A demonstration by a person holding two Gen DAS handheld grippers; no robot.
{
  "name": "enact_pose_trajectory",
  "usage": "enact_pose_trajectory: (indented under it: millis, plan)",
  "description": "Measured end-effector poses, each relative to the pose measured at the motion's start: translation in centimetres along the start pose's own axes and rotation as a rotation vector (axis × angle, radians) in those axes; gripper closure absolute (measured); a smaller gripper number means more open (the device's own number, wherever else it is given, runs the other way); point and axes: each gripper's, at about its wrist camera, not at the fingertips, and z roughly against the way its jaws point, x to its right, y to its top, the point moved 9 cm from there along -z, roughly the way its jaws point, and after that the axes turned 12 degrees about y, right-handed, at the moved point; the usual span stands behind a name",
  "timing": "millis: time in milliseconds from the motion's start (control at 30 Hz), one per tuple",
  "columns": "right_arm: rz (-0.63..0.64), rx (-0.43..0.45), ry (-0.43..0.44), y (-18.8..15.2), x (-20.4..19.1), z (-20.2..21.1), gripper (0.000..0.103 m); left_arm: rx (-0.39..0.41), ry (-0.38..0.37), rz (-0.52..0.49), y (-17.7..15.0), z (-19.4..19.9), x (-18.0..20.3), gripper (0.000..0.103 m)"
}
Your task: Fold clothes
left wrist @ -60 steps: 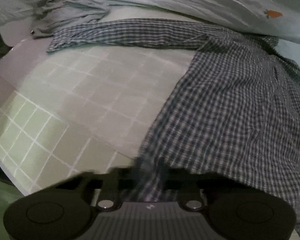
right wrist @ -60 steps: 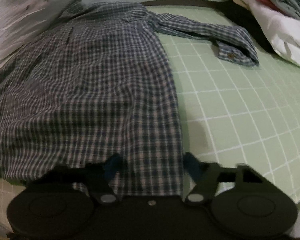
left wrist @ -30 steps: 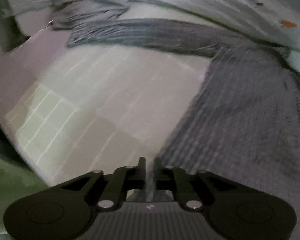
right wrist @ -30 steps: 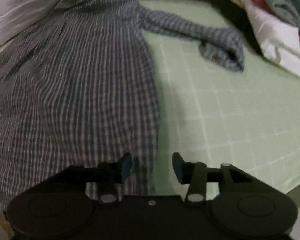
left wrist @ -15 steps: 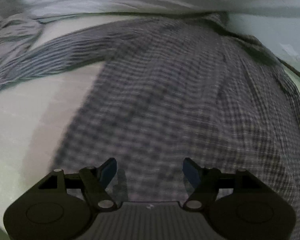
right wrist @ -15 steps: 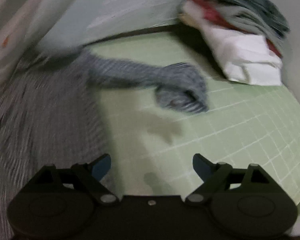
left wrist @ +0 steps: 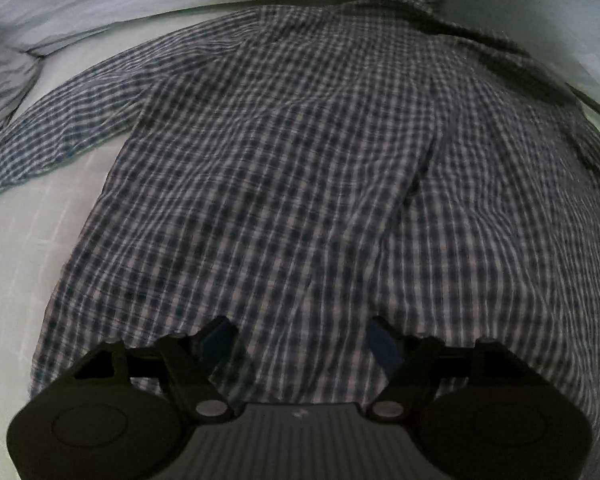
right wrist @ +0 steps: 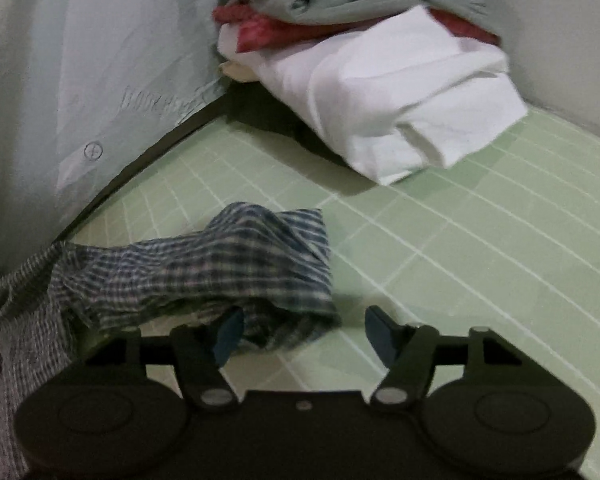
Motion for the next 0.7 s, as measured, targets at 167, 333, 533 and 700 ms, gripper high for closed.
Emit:
enact_pose_trajectory:
  millis: [167,333,533,700]
  plan:
    - [0.057,-0.025,-0.029,0.4,-0.2,-2.0,0.033,-0.006,0.037,-0.002,0.2,-0.2,0.3,0.022]
    - [0.196,-0.051,-0.067,0.8,-0.8,-2.6,0.085,-0.005,0.041,-0.001,0.1,-0.3,0.7,0.016]
    - [0.472,0.083,-0.282,4.3,-1.5,1.8,0.098,-0.004,0.037,-0.009,0.2,-0.4,0.7,0.014]
    - [0.770,0.077,-0.429,4.9,-3.0,3.1,0.092,-0.001,0.031,-0.018,0.3,-0.6,0.6,0.009]
